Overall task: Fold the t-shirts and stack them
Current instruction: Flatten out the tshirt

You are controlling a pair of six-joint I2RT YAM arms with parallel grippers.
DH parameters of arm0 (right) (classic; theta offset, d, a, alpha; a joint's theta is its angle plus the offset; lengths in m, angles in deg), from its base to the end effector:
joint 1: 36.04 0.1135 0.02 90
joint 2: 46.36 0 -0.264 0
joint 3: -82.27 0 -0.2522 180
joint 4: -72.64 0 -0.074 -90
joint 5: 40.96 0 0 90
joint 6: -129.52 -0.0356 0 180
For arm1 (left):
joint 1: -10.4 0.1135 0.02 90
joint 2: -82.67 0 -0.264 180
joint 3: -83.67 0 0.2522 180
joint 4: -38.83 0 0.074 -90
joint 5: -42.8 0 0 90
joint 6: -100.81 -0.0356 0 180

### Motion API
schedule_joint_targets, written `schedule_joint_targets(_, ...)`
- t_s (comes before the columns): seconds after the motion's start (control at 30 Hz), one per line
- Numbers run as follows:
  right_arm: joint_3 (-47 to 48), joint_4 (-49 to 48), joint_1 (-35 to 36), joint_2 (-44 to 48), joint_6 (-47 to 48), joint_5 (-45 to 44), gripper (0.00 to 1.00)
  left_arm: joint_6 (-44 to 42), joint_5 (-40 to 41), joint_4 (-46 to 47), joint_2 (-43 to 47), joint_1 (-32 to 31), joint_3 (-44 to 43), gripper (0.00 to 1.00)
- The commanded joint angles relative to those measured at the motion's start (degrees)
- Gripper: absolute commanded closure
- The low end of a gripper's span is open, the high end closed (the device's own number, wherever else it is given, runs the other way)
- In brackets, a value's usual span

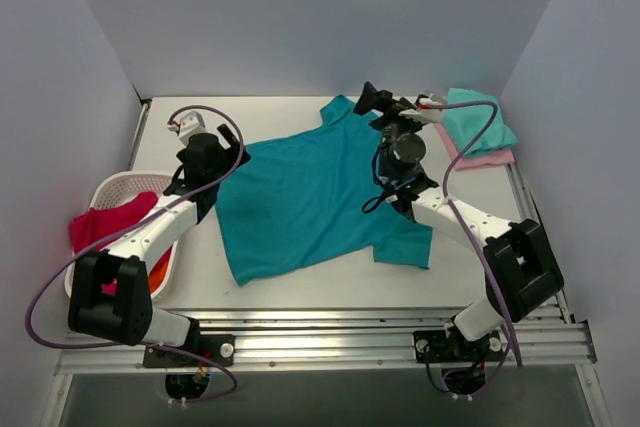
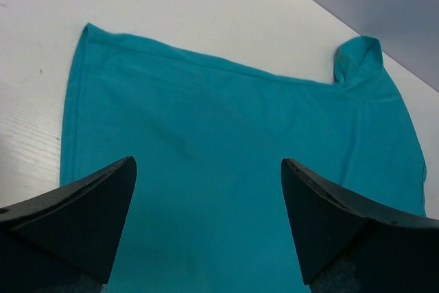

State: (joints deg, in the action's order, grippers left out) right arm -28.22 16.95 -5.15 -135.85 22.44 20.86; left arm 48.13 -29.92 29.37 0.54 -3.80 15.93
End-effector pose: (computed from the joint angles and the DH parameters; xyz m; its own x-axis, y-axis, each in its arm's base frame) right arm 0.3006 0.1602 0.3528 0.4425 0.5664 -0.6952 -0.2651 0.8232 0.5020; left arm 0.3195 -0.0699 0.2687 -0.2941 -0.5227 -0.8002 -0.2608 0.8493 -0.4590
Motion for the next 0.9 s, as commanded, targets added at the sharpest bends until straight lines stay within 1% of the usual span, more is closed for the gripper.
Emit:
schedule_joint_targets(0.0, -2.04, 28.11, -2.75, 3.7, -8.46, -16.8, 0.0, 1.7, 0.29, -0.86, 3.99, -3.55, 2.38, 0.04)
schedule_joint_targets(0.07, -4.32, 36.63, -5.13, 7.13, -15.93, -16.73, 0.0, 2.58, 1.53, -1.92, 5.22, -5.66, 4.84, 0.04)
schedule_joint_targets(0.1, -5.81, 41.19, -6.19, 9.23, -21.1, -15.6, 0.0, 3.02, 1.88, -2.27, 5.57, -7.84, 5.54, 0.04)
schedule_joint_targets(0.13, -8.0, 43.33, -6.98, 10.12, -23.06, -15.76, 0.0, 3.89, 2.32, -3.32, 6.18, -8.91, 6.77, 0.04)
schedule_joint_targets(0.17, -8.54, 46.04, -6.99, 10.91, -24.65, -16.63, 0.0, 4.42, 2.76, -3.76, 6.54, -9.96, 7.56, 0.02)
schedule_joint_targets(0.2, -8.9, 51.99, -6.73, 12.05, -28.23, -19.16, 0.0, 4.78, 3.28, -3.94, 6.89, -12.24, 8.35, 0.02)
schedule_joint_targets(0.27, -10.21, 57.99, -6.02, 13.2, -32.73, -21.98, 0.0, 6.53, 4.6, -4.21, 7.86, -14.71, 11.34, 0.01)
schedule_joint_targets(0.3, -11.0, 62.64, -5.85, 14.6, -37.19, -23.65, 0.0, 7.15, 5.04, -4.21, 8.29, -17.07, 12.48, 0.01)
schedule_joint_targets(0.33, -11.88, 64.68, -5.67, 15.31, -39.5, -23.76, 0.0, 8.46, 5.48, -4.21, 8.39, -18.22, 13.45, 0.0)
schedule_joint_targets(0.4, -13.64, 72.15, -5.58, 16.8, -44.68, -23.85, 0.0, 9.87, 6.36, -6.13, 8.56, -20.25, 16.61, 0.0)
schedule_joint_targets(0.43, -14.26, 73.39, -5.67, 17.07, -47.84, -22.54, 0.0, 11.09, 6.36, -5.44, 8.39, -21.65, 17.67, 0.0)
schedule_joint_targets(0.47, -15.57, 74.36, -5.76, 17.33, -48.83, -21.83, 0.0, 11.54, 6.19, -5.26, 8.21, -22.01, 19.85, 0.0)
schedule_joint_targets(0.5, -16.54, 73.42, -5.58, 17.6, -48.84, -21.3, 0.0, 11.81, 5.49, -3.0, 7.86, -22.36, 20.83, 0.0)
schedule_joint_targets(0.53, -17.94, 70.62, -5.58, 17.86, -45.01, -17.82, 0.0, 12.25, 5.31, -1.76, 7.08, -22.63, 21.54, 0.0)
schedule_joint_targets(0.6, -20.92, 62.46, -6.11, 17.86, -41.73, -14.37, 0.0, 12.86, 4.87, -0.78, 5.58, -22.63, 22.59, 0.0)
schedule_joint_targets(0.63, -20.77, 62.42, -6.28, 17.6, -41.46, -13.92, 0.0, 12.95, 4.78, -0.69, 5.05, -22.63, 22.69, 0.0)
schedule_joint_targets(0.73, -18.4, 67.23, -6.55, 15.41, -42.94, -16.36, 0.0, 13.48, 3.91, -2.35, 4.61, -22.63, 22.25, 0.0)
schedule_joint_targets(0.77, -17.7, 71.95, -6.55, 14.71, -45.73, -18.99, 0.0, 13.74, 3.47, -2.97, 4.78, -22.63, 22.16, 0.0)
schedule_joint_targets(0.8, -17.25, 73.65, -6.98, 13.05, -47.33, -19.53, 0.0, 14.27, 2.77, -4.19, 5.91, -22.72, 22.51, 0.0)
schedule_joint_targets(0.83, -17.08, 74.89, -7.16, 12.16, -48.82, -19.54, 0.0, 14.53, 2.07, -4.9, 6.88, -23.07, 22.77, 0.06)
schedule_joint_targets(0.87, -17.25, 76.12, -7.16, 10.93, -51.1, -17.71, 0.0, 14.88, 2.41, -6.82, 7.94, -24.37, 23.12, 0.06)
